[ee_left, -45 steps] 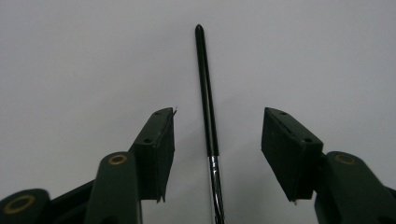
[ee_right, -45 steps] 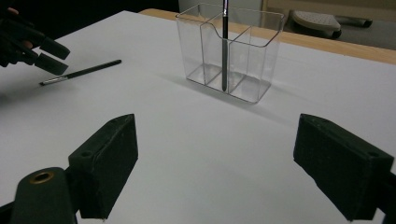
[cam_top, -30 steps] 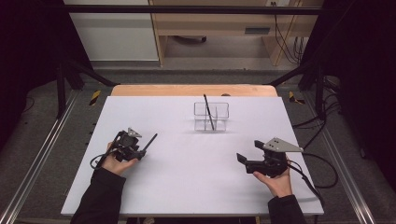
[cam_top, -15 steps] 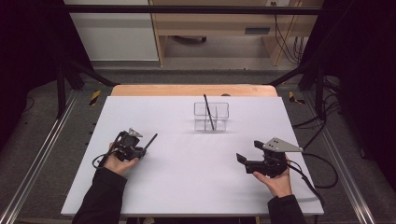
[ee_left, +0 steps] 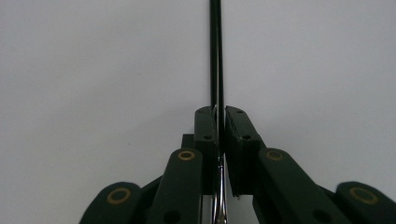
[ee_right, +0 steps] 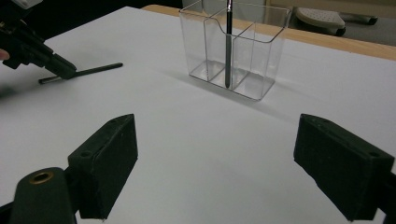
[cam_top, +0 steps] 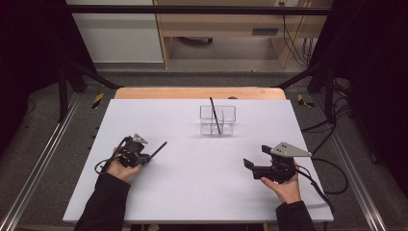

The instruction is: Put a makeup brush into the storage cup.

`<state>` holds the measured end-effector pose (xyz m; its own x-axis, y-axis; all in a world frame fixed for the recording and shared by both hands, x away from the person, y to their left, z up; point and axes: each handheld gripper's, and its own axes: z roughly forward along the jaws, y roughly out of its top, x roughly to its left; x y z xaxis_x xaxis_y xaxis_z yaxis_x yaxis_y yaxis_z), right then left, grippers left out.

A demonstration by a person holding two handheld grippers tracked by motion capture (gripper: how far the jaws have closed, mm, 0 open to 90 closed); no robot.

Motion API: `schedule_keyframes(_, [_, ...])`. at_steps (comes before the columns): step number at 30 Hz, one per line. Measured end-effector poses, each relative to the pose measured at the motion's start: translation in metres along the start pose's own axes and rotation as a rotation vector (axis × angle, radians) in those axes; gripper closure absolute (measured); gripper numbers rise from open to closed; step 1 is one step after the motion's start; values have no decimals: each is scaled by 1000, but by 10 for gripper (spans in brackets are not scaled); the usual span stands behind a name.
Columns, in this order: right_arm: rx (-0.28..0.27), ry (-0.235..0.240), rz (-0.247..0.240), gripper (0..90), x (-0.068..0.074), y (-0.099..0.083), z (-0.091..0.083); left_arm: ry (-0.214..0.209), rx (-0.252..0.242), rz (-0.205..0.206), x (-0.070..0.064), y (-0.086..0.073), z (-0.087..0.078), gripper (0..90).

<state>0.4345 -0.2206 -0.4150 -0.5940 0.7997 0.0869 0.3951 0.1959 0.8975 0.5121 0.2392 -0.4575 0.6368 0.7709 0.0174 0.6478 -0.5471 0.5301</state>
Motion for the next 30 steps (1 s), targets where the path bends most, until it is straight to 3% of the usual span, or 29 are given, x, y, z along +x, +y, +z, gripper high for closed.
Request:
schedule_keyframes(5, [-1, -2, 2, 139, 0, 0, 0, -1, 9, 18, -1, 1, 0, 825])
schedule_keyframes(11, [-6, -2, 5, 138, -1, 1, -2, 2, 2, 8, -2, 6, -4, 731])
schedule_keyframes(17, [-16, -4, 8, 139, -2, 2, -4, 12, 17, 28, 0, 16, -8, 674])
schedule_keyframes(22, [-17, -5, 9, 139, -3, 2, -5, 16, 64, 52, -3, 25, -2, 692])
schedule_keyframes(30, [-9, 0, 10, 138, -2, 2, -4, 13, 112, 63, -2, 26, 5, 758])
